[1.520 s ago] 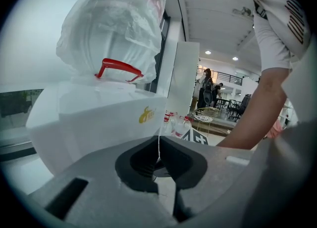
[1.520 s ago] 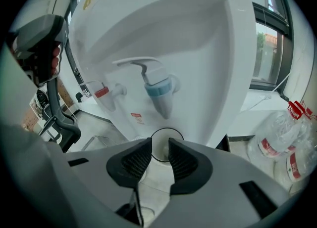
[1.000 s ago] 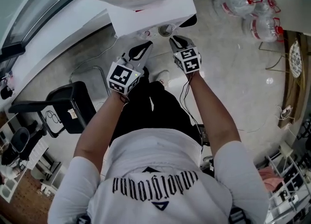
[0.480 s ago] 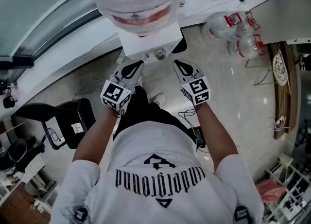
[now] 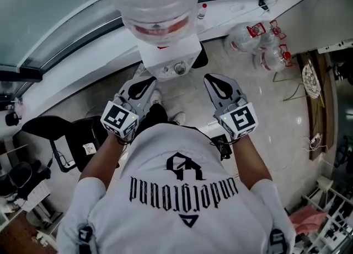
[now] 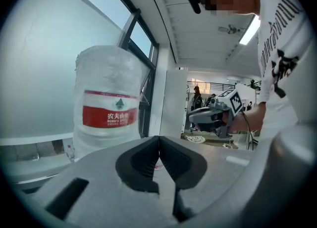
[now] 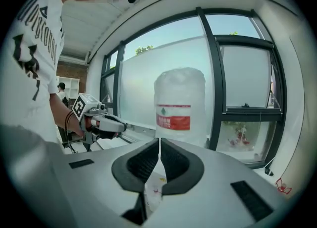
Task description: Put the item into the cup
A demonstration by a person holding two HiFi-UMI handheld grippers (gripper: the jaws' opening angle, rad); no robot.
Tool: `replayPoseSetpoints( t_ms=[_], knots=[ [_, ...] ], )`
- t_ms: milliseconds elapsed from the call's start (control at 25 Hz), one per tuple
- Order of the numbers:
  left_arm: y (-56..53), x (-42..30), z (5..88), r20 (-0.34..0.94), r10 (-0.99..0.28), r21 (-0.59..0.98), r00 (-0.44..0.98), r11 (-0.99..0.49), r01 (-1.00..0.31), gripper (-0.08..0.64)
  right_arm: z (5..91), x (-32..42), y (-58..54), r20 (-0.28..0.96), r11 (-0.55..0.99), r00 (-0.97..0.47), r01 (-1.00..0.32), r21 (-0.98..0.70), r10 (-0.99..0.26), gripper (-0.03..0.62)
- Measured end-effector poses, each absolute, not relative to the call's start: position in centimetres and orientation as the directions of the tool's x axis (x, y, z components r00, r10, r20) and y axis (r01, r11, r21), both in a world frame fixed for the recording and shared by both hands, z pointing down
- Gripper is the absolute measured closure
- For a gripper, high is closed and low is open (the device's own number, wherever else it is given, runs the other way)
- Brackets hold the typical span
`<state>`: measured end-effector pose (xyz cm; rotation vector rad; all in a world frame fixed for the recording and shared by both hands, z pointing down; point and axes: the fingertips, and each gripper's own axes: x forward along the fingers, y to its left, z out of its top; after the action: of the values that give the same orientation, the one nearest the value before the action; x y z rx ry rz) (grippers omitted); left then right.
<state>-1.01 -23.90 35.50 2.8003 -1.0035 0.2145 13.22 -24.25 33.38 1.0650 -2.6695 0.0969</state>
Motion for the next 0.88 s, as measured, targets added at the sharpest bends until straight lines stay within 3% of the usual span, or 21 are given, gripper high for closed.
replayPoseSetpoints(
  t_ms=[440, 880],
  knots=[
    [-20.0, 0.0, 29.7, 0.113, -0.648, 0.059, 0.753, -0.752, -0.656, 0.545, 26.5, 12.4, -19.2, 0.147, 0.752, -0.739, -0.655, 0.072, -0.658, 0.569],
    [-17.6, -2.5, 28.1, 0.091, -0.639, 0.096, 0.764, -0.758, -0.645, 0.545, 26.2, 11.2, -17.5, 0.139, 0.731, -0.722, -0.683, 0.019, -0.678, 0.569]
  ],
)
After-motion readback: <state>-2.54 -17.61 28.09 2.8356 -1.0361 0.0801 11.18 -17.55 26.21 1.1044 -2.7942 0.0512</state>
